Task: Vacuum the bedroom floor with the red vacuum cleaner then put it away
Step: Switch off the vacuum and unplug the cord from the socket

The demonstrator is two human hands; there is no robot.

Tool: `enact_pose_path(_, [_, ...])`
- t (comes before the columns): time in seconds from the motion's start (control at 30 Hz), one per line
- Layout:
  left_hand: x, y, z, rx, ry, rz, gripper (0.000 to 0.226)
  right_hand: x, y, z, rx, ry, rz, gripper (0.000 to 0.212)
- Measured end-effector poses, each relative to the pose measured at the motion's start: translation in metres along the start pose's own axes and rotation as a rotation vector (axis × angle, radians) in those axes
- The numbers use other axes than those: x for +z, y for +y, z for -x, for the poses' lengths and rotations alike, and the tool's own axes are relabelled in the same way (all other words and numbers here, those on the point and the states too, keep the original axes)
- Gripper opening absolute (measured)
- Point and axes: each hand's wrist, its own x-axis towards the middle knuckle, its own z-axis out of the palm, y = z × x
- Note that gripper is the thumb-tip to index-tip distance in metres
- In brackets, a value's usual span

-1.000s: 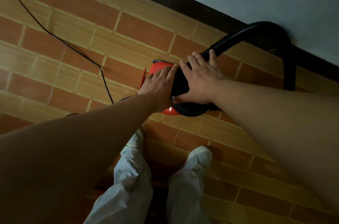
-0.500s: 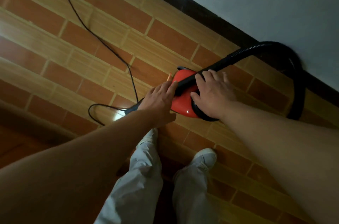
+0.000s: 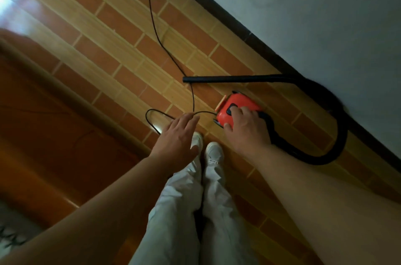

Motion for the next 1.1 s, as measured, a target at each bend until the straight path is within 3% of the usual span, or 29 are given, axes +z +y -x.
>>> enact_pose_path(0.2, [-0.052, 0.037, 0.063, -0.033, 0.063, 0.007, 0.087, -0.054, -0.025, 0.072, -0.084, 0.034, 0.012, 0.048])
enact_pose_path(0.57, [-0.199, 0.109, 0.218, -0.034, 0.426, -0.001, 0.088, -0.218, -0.08, 0.226, -0.232, 0.226, -0.095, 0.052])
enact_pose_path(0.77, [-0.267, 0.103, 0.258, -0.071, 0.626, -0.026, 0.088, -0.286, -0.12, 0.227, -0.341, 0.38, -0.082, 0.05])
enact_pose_path(1.1, [-0.366, 0.026, 0.251, -0.053, 0.724, -0.017, 0.08, -0.35, -0.241, 0.19, -0.432, 0.496, -0.048, 0.052])
